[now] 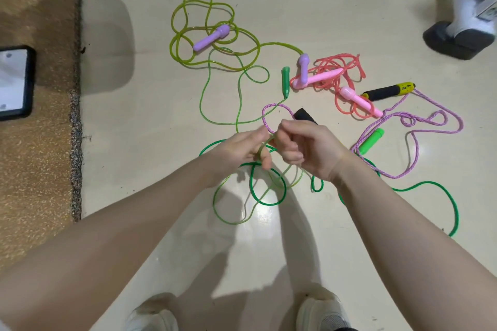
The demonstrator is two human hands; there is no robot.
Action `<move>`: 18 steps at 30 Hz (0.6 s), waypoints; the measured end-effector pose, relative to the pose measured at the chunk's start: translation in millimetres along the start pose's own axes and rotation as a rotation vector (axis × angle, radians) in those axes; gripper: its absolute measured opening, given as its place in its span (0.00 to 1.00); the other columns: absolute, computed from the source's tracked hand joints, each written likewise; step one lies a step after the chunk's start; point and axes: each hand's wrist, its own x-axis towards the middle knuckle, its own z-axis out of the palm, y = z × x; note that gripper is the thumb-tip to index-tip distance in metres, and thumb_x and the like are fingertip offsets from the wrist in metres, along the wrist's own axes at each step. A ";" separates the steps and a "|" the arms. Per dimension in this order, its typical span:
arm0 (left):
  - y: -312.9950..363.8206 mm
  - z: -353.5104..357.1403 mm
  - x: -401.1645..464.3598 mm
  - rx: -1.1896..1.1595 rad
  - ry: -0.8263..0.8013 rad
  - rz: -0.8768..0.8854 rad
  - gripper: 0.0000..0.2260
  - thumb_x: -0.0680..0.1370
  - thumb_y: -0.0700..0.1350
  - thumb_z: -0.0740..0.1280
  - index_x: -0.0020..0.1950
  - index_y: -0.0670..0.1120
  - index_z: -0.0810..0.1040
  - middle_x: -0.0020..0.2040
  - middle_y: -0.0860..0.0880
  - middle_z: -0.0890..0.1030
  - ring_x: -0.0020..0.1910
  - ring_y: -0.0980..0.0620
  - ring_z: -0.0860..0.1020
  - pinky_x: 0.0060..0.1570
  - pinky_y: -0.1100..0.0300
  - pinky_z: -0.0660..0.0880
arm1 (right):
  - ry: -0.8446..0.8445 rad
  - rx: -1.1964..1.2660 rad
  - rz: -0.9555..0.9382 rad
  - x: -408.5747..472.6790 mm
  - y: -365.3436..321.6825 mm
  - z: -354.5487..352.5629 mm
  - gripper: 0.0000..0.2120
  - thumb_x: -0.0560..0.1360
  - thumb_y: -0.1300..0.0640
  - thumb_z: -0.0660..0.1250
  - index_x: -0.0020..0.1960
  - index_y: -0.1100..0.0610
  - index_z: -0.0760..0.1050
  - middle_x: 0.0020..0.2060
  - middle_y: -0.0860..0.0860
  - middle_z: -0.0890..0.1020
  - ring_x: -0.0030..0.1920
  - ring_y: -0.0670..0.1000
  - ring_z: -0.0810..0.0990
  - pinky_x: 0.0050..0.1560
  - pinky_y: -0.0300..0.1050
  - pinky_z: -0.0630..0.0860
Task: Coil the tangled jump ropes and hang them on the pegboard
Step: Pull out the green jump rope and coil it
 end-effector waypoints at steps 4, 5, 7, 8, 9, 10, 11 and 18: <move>3.4 -7.4 2.8 0.102 0.196 -0.071 0.10 0.78 0.45 0.64 0.39 0.44 0.72 0.25 0.54 0.63 0.24 0.55 0.58 0.24 0.64 0.56 | 0.117 0.076 -0.197 1.2 -1.5 -15.4 0.05 0.69 0.62 0.62 0.39 0.56 0.77 0.25 0.47 0.67 0.24 0.44 0.61 0.26 0.35 0.54; 3.8 -12.9 1.6 0.180 0.212 -0.124 0.10 0.78 0.45 0.65 0.37 0.45 0.71 0.25 0.54 0.63 0.23 0.55 0.58 0.24 0.63 0.55 | 0.104 0.094 -0.238 -0.3 -0.3 -19.5 0.09 0.68 0.64 0.65 0.45 0.55 0.80 0.26 0.48 0.69 0.25 0.45 0.64 0.27 0.34 0.61; 3.4 -23.6 -3.4 0.376 0.175 -0.280 0.13 0.77 0.48 0.65 0.35 0.47 0.68 0.25 0.53 0.64 0.24 0.53 0.59 0.25 0.63 0.54 | -0.010 0.179 -0.298 -5.6 0.0 -27.5 0.20 0.64 0.64 0.72 0.54 0.52 0.80 0.29 0.49 0.73 0.30 0.47 0.72 0.37 0.37 0.73; 2.6 -27.9 -7.0 0.467 0.134 -0.373 0.13 0.77 0.49 0.64 0.35 0.47 0.68 0.25 0.53 0.65 0.24 0.53 0.60 0.24 0.63 0.54 | -0.044 0.211 -0.315 -8.0 -1.1 -29.6 0.23 0.63 0.62 0.73 0.57 0.52 0.79 0.30 0.49 0.75 0.32 0.48 0.74 0.42 0.40 0.75; 1.9 -31.1 -11.3 0.504 0.082 -0.465 0.12 0.78 0.49 0.63 0.35 0.48 0.69 0.26 0.53 0.65 0.24 0.54 0.60 0.23 0.64 0.55 | -0.022 0.208 -0.311 -8.2 -2.1 -31.1 0.23 0.64 0.62 0.72 0.59 0.52 0.77 0.30 0.49 0.75 0.32 0.48 0.73 0.42 0.40 0.75; 2.2 -32.5 -15.9 0.470 0.017 -0.537 0.11 0.79 0.49 0.61 0.37 0.47 0.70 0.26 0.53 0.64 0.23 0.55 0.59 0.22 0.64 0.54 | 0.063 0.153 -0.292 -6.8 -2.8 -30.8 0.21 0.66 0.65 0.71 0.58 0.53 0.76 0.30 0.49 0.75 0.30 0.46 0.71 0.38 0.38 0.74; 3.2 -32.4 -20.3 0.395 -0.061 -0.578 0.11 0.80 0.50 0.59 0.40 0.47 0.72 0.27 0.53 0.63 0.22 0.55 0.58 0.22 0.65 0.53 | 0.188 0.044 -0.280 -4.3 -2.8 -29.2 0.17 0.69 0.67 0.68 0.55 0.53 0.76 0.30 0.48 0.75 0.28 0.45 0.69 0.32 0.35 0.70; 17.7 -27.9 -24.6 -0.590 -0.065 -0.218 0.14 0.75 0.49 0.55 0.39 0.48 0.78 0.25 0.55 0.66 0.18 0.61 0.59 0.22 0.68 0.45 | 0.537 -0.662 -0.119 13.5 31.6 -26.4 0.07 0.77 0.62 0.63 0.43 0.59 0.78 0.30 0.51 0.78 0.24 0.37 0.70 0.34 0.33 0.67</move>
